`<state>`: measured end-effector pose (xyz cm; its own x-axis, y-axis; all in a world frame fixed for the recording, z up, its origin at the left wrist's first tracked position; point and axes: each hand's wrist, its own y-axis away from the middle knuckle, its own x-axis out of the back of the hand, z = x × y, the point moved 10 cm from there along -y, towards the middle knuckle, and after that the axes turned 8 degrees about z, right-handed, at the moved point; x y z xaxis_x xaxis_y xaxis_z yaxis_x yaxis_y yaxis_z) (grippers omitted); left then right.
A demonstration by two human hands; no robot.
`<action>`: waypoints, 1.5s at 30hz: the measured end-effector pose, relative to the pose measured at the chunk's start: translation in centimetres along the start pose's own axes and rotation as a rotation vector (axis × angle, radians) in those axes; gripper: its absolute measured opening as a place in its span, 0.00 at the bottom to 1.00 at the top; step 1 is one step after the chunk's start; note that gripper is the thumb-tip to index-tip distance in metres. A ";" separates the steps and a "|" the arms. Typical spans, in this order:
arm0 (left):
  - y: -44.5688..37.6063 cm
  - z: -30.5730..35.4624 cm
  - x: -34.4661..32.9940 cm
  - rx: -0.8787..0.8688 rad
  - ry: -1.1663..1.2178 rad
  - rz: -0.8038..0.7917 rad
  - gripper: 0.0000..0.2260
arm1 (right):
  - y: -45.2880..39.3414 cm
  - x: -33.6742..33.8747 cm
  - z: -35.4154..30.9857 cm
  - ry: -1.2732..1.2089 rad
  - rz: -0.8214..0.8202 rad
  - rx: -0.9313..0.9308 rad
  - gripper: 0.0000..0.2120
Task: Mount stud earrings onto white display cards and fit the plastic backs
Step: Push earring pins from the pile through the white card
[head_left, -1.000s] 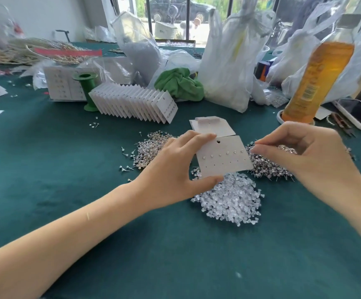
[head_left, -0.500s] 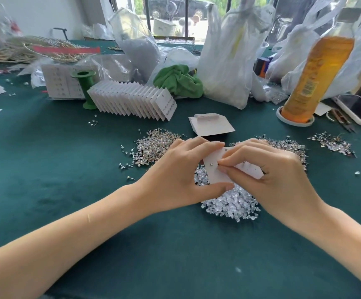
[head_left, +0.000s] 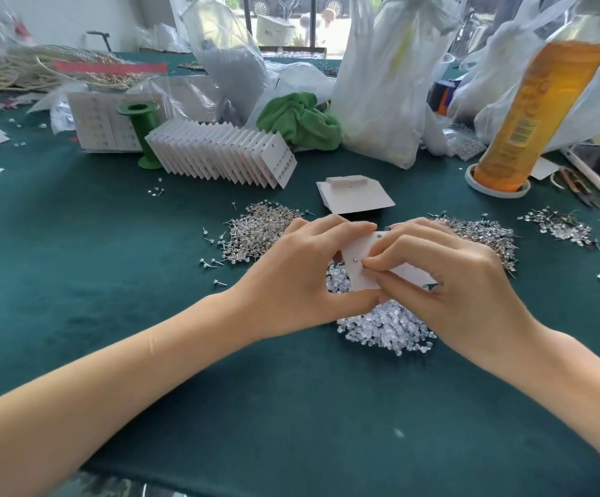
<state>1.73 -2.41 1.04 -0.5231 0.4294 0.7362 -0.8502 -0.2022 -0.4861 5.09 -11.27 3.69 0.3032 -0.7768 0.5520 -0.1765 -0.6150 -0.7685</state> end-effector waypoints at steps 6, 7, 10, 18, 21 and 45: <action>-0.1 0.3 -0.2 -0.022 0.024 -0.007 0.27 | 0.0 -0.7 0.7 -0.046 -0.092 -0.095 0.04; 0.0 0.4 -0.2 -0.030 0.037 -0.006 0.26 | 0.0 -0.7 0.8 -0.055 -0.099 -0.115 0.04; -0.1 0.5 0.0 -0.037 0.071 0.000 0.25 | 0.2 -0.8 1.2 -0.102 -0.112 -0.196 0.07; 0.2 -1.1 -0.8 0.067 0.069 -0.077 0.34 | -0.3 5.8 7.3 -0.155 0.281 -0.525 0.10; 0.3 -1.6 -0.9 0.098 0.099 -0.086 0.34 | 0.4 6.9 10.3 0.143 0.180 -0.588 0.06; 0.1 -2.5 -0.3 0.155 0.108 -0.054 0.32 | 1.5 4.3 11.7 0.204 -0.080 -0.593 0.04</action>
<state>2.00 -0.35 -0.43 -0.4744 0.5333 0.7004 -0.8801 -0.3058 -0.3633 17.04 -13.96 1.14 0.1630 -0.6994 0.6959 -0.6674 -0.5976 -0.4443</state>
